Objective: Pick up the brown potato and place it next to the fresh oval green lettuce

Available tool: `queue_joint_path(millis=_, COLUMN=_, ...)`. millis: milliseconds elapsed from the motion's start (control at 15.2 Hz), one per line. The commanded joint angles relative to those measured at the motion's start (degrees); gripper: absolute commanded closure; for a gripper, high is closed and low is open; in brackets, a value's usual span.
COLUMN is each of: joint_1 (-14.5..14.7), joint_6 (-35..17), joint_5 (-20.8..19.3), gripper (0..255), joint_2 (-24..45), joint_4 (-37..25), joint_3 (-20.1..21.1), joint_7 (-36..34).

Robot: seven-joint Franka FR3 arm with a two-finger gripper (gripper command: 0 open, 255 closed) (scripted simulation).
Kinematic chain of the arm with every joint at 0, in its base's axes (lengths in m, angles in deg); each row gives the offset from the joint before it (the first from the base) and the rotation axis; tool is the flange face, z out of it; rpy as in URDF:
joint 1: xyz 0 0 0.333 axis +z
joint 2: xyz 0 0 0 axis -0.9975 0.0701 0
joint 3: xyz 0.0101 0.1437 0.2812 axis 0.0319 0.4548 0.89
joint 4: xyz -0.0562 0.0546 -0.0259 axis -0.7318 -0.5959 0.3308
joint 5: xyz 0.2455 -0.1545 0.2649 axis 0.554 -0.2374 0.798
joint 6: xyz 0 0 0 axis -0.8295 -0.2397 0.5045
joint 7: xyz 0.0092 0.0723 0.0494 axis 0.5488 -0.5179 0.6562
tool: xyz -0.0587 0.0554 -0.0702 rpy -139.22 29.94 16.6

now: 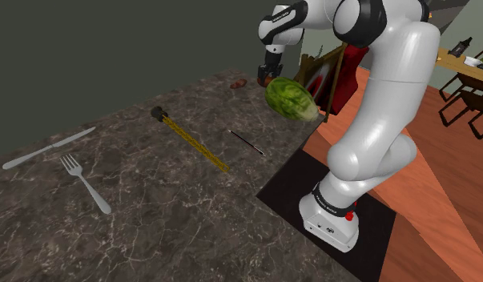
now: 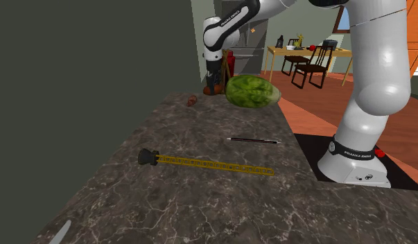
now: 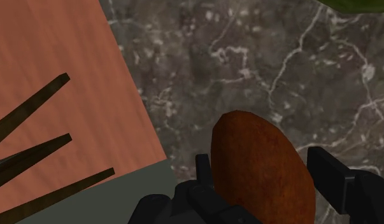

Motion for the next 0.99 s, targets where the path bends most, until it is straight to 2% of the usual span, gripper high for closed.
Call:
queue_joint_path(millis=0, joint_1=0.0, joint_6=-0.1, joint_5=0.0, gripper=255, joint_2=0.0, joint_4=0.0, joint_3=0.0, joint_7=0.0)
queue_joint_path(millis=198, joint_1=0.0, joint_6=-0.1, joint_5=0.0, gripper=255, joint_2=0.0, joint_4=0.0, joint_3=0.0, joint_7=0.0)
queue_joint_path(millis=264, joint_1=0.0, joint_6=-0.1, joint_5=0.0, gripper=0, joint_2=0.0, joint_4=0.0, joint_3=0.0, joint_7=0.0)
queue_joint_path(millis=594, joint_1=0.0, joint_6=-0.1, joint_5=0.0, gripper=0, joint_2=0.0, joint_4=0.0, joint_3=0.0, joint_7=0.0)
queue_joint_path(millis=858, joint_1=0.1, joint_6=6.4, joint_5=-0.1, gripper=0, joint_2=-2.3, joint_4=-4.1, joint_3=0.0, joint_7=-0.1)
queue_joint_path(millis=924, joint_1=0.1, joint_6=6.4, joint_5=-0.1, gripper=0, joint_2=-2.3, joint_4=-4.1, joint_3=0.0, joint_7=-0.1)
